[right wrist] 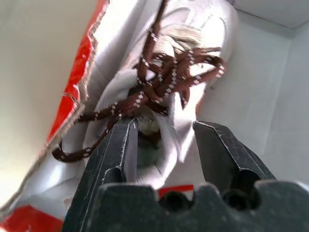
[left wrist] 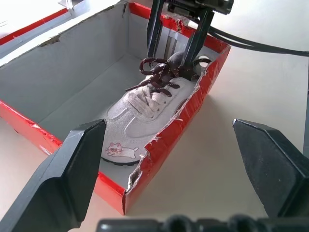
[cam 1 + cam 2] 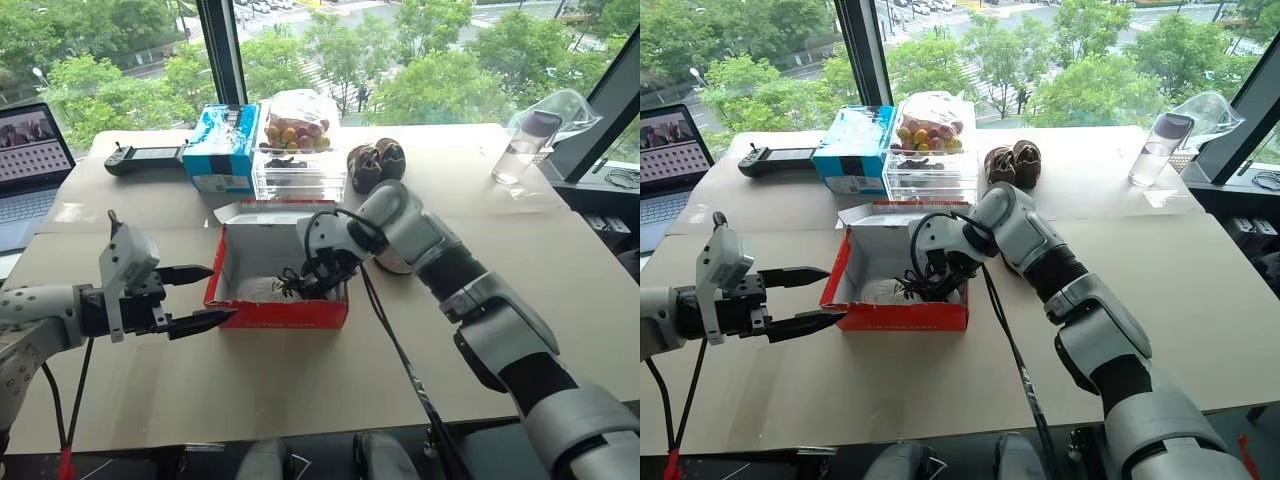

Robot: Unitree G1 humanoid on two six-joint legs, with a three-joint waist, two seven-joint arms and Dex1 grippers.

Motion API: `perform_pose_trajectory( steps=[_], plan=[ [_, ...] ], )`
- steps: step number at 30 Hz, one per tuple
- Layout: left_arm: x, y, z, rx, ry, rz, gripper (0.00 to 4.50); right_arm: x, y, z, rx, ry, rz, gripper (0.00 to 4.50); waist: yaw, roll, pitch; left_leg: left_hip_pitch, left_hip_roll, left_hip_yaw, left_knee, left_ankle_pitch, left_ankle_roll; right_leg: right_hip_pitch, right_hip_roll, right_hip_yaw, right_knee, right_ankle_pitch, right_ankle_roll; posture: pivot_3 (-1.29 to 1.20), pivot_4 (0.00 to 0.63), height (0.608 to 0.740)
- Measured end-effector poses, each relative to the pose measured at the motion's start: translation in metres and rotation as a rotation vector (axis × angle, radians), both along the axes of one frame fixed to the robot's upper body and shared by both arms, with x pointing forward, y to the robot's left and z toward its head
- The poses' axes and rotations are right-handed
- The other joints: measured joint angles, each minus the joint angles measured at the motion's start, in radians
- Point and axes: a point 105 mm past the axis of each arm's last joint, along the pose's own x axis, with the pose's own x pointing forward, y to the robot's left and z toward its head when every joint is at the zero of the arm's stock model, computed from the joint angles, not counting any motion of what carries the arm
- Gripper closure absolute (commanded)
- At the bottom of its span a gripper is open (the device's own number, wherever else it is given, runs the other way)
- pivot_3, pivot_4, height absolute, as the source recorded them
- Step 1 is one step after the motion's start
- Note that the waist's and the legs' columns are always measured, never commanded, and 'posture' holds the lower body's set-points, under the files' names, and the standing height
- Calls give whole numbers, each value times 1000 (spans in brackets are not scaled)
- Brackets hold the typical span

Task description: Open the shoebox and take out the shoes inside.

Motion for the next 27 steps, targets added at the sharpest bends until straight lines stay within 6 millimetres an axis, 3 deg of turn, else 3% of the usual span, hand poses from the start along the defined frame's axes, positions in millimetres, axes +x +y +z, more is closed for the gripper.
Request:
perform_pose_trajectory(
  steps=[3, 8, 14, 21, 25, 27],
  plan=[
    [-1, -1, 1, -6, -2, -3, 0, 4, 7, -4, 17, -11, -24, 2857, -3, 0, 0, 1, 0, 0, 0, 0, 0, 1, 0, 0, 0, 0, 0, 0, 150, 740],
    [-3, -1, 0, -10, 3, -6, 0, 6, 15, -2, 45, -25, -41, 4426, -10, 0, 0, 2, 0, 0, 0, 1, -1, 1, 0, 0, 0, 0, -1, 0, 150, 740],
    [-3, 1, 3, -10, -9, 3, 0, 10, 15, 11, 71, -37, -61, 4426, -19, 0, 0, 0, 0, 0, 0, 1, -2, -1, 0, 0, 1, 1, -1, 0, 150, 740],
    [-5, 4, 9, -8, -24, 3, 0, 16, 14, 87, 227, -125, -101, 4426, -22, 0, 0, -3, 0, 0, -1, 1, -2, -6, 0, 0, 1, 1, -1, 0, 150, 740],
    [-5, 4, 10, -9, -29, -2, 0, 21, 7, 106, 258, -172, -135, 4426, -22, 0, 0, -4, 0, 0, -1, 1, -2, -6, 0, 1, 1, 1, -1, 0, 150, 740],
    [-4, 3, 14, -12, -41, -8, 0, 29, -10, 117, 266, -200, -193, 4426, -13, 0, 0, -5, 0, 0, -1, 1, -2, -6, 0, 0, 1, 1, -1, 0, 150, 740]
  ],
)
